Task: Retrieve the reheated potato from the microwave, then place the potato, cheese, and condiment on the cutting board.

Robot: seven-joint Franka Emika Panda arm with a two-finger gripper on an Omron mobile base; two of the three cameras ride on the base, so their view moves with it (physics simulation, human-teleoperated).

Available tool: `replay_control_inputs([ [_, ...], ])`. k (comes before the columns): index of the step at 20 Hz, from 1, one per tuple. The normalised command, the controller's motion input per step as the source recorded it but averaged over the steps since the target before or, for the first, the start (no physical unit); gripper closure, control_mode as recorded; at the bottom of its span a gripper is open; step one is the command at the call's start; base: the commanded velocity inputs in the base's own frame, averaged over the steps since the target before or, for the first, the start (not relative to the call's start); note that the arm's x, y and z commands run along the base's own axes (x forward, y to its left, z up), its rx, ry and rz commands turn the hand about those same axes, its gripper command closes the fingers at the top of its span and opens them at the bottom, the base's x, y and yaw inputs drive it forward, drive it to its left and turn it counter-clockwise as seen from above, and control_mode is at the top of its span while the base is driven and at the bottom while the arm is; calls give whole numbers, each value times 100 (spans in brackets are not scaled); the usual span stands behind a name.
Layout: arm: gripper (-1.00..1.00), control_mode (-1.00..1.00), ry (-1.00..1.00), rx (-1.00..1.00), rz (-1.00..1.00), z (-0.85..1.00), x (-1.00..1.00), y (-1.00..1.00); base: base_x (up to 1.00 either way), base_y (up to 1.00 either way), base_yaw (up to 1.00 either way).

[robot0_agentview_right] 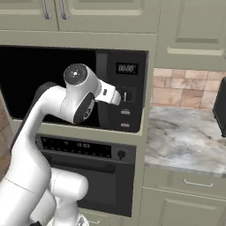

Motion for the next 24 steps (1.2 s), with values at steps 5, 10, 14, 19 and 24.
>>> replay_control_inputs([
  [5,-100,-100,0,9,11,0,27,0,0,0,0],
  [10,-100,-100,0,0,4,0,42,5,0,0,0],
  [14,-100,-100,0,0,7,-1,41,11,0,0,0],
  [19,-100,-100,0,0,11,-13,45,5,0,0,0],
  [24,100,-100,0,0,10,-26,40,21,0,0,0],
])
